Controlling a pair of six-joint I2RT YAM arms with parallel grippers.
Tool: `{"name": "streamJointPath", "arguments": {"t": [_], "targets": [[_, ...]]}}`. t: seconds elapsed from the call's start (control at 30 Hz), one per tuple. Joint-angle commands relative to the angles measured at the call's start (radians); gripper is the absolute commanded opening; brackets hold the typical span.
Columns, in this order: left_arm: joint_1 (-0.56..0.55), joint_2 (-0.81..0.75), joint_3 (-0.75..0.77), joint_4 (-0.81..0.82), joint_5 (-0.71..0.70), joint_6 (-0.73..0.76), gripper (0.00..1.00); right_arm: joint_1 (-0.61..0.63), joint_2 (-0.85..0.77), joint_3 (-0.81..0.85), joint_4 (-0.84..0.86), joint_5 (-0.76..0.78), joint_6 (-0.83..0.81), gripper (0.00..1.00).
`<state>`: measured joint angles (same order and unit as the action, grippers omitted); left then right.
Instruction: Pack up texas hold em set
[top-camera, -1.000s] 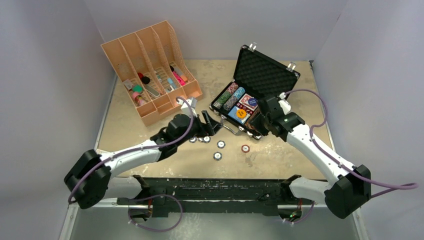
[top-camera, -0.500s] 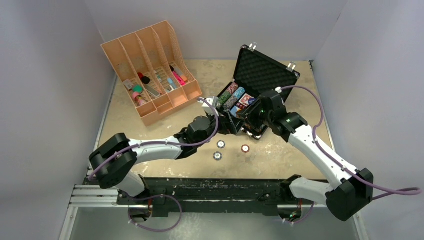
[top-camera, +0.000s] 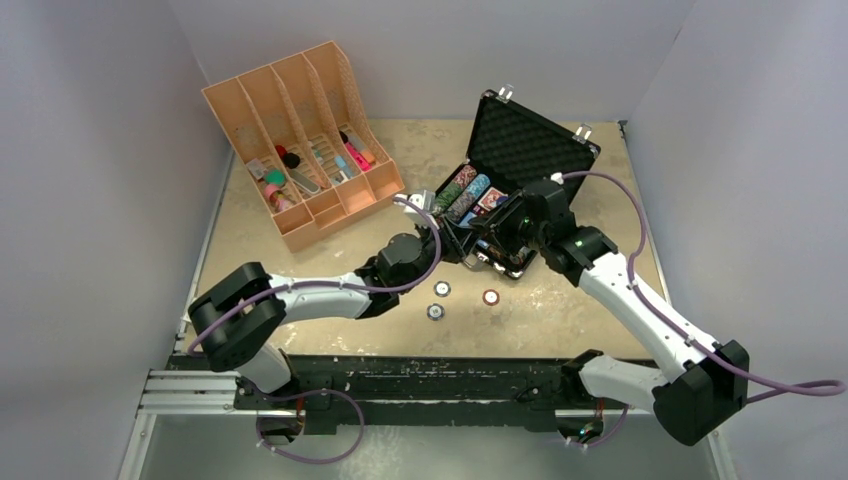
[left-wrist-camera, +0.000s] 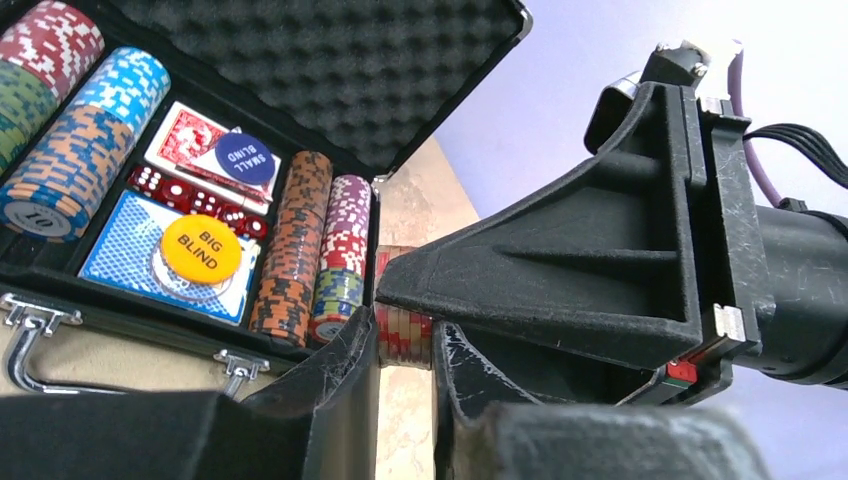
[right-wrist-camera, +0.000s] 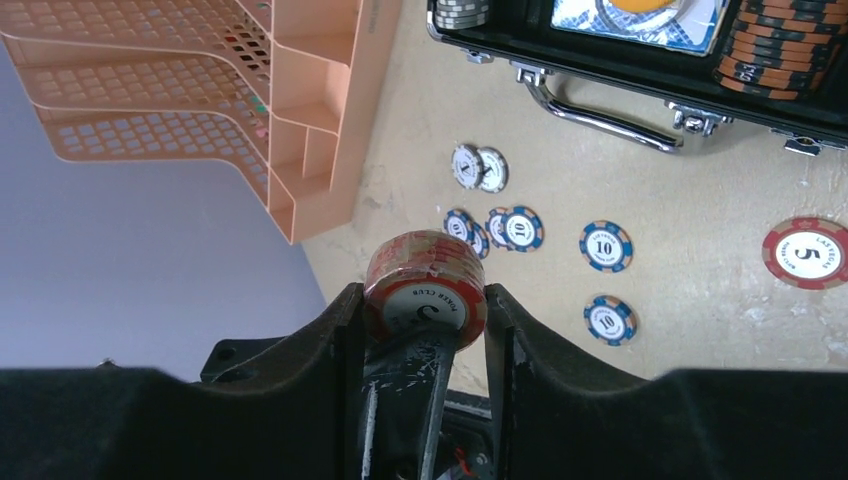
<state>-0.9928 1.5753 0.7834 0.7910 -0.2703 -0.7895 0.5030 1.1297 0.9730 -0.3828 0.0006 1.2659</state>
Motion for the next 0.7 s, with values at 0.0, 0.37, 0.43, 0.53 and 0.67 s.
{"name": "streamJointPath", "arguments": {"t": [0.0,0.37,0.43,0.53,0.67], "targets": [[0.001,0.001,0.039,0.078,0.047,0.028,0.05,-0.003,-0.013,0.011,0.084,-0.005,-0.068,0.47],[0.141,-0.176,0.037,-0.211,0.273,0.082,0.0,-0.122,-0.009,0.075,0.384,-0.302,-0.707,0.95],[0.176,-0.233,0.037,-0.281,0.322,0.103,0.0,-0.141,0.002,0.082,0.422,-0.408,-0.815,0.98],[0.215,-0.325,0.046,-0.397,0.414,0.172,0.0,-0.149,0.016,0.081,0.511,-0.627,-0.915,0.97],[0.237,-0.43,0.07,-0.493,0.539,0.259,0.0,-0.149,0.028,0.069,0.642,-0.902,-0.979,0.89]]}}
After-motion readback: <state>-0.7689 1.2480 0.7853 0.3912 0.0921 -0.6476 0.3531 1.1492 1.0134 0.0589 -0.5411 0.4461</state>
